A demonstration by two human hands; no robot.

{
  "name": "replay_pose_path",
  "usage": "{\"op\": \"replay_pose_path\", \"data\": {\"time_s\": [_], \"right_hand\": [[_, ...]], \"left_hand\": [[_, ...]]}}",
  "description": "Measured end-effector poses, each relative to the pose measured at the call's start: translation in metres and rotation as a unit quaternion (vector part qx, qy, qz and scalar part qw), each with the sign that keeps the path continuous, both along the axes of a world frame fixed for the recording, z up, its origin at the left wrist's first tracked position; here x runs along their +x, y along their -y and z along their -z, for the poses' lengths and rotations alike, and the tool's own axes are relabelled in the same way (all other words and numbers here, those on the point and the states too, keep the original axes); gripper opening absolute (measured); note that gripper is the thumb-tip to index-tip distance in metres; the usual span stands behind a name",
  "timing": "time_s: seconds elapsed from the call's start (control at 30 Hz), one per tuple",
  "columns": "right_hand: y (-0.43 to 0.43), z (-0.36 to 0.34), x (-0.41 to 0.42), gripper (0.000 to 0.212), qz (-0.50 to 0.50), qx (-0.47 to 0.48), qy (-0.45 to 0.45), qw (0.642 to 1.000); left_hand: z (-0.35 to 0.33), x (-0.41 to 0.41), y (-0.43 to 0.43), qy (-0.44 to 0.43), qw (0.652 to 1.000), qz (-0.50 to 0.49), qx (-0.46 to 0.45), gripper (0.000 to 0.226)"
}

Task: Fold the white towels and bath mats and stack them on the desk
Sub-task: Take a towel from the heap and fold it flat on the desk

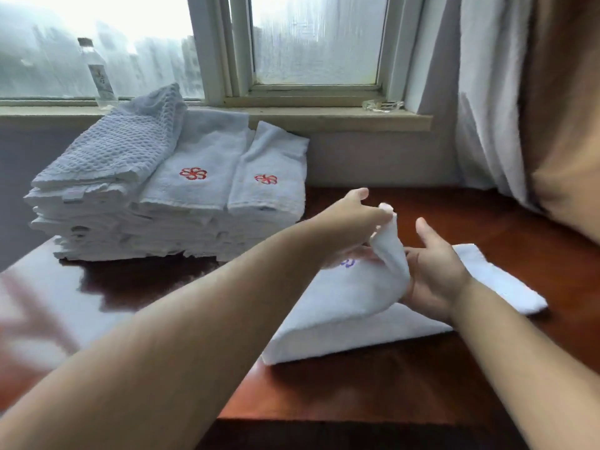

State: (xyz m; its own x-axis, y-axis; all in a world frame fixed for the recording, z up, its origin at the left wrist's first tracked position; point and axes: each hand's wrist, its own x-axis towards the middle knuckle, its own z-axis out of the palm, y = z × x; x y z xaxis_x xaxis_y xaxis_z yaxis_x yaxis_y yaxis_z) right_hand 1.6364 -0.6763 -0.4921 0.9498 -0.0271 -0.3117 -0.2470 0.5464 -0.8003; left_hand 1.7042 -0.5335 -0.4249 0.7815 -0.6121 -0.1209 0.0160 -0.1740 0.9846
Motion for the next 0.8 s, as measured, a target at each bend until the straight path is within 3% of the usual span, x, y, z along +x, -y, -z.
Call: {"op": "replay_pose_path", "data": {"time_s": [0.07,0.13,0.23,0.33,0.43,0.53,0.63,0.7,0.8], "right_hand": [[0.031,0.001,-0.018,0.085,0.005,-0.013,0.000,1.000],[0.048,0.003,-0.030,0.067,0.000,-0.125,-0.050,0.991],[0.058,0.014,-0.028,0.037,0.019,-0.356,-0.115,0.927],[0.063,0.015,-0.022,0.015,0.011,-0.519,-0.083,0.851],[0.076,0.007,-0.022,0.030,0.011,-0.528,-0.066,0.847],[0.100,0.001,-0.027,0.023,0.065,-0.442,-0.044,0.894],[0.130,-0.007,-0.037,0.031,0.127,-0.339,-0.034,0.932],[0.154,-0.012,-0.042,0.030,0.157,-0.357,-0.045,0.920],[0.187,-0.008,-0.043,0.030,0.152,-0.498,-0.098,0.848]], "left_hand": [[0.010,-0.007,0.012,-0.009,0.999,0.043,-0.007,0.056],[0.025,-0.010,0.011,0.060,0.998,0.031,0.010,0.047],[0.049,-0.006,-0.011,0.197,0.978,-0.020,0.068,0.038],[0.063,-0.003,-0.026,0.318,0.935,-0.005,0.157,0.033],[0.066,-0.005,-0.025,0.396,0.898,0.032,0.190,0.034],[0.065,-0.009,-0.014,0.440,0.878,0.054,0.180,0.034],[0.062,-0.009,0.001,0.455,0.874,0.059,0.160,0.034],[0.064,-0.010,0.013,0.459,0.871,0.074,0.156,0.036],[0.073,-0.009,0.029,0.480,0.849,0.104,0.197,0.038]]}}
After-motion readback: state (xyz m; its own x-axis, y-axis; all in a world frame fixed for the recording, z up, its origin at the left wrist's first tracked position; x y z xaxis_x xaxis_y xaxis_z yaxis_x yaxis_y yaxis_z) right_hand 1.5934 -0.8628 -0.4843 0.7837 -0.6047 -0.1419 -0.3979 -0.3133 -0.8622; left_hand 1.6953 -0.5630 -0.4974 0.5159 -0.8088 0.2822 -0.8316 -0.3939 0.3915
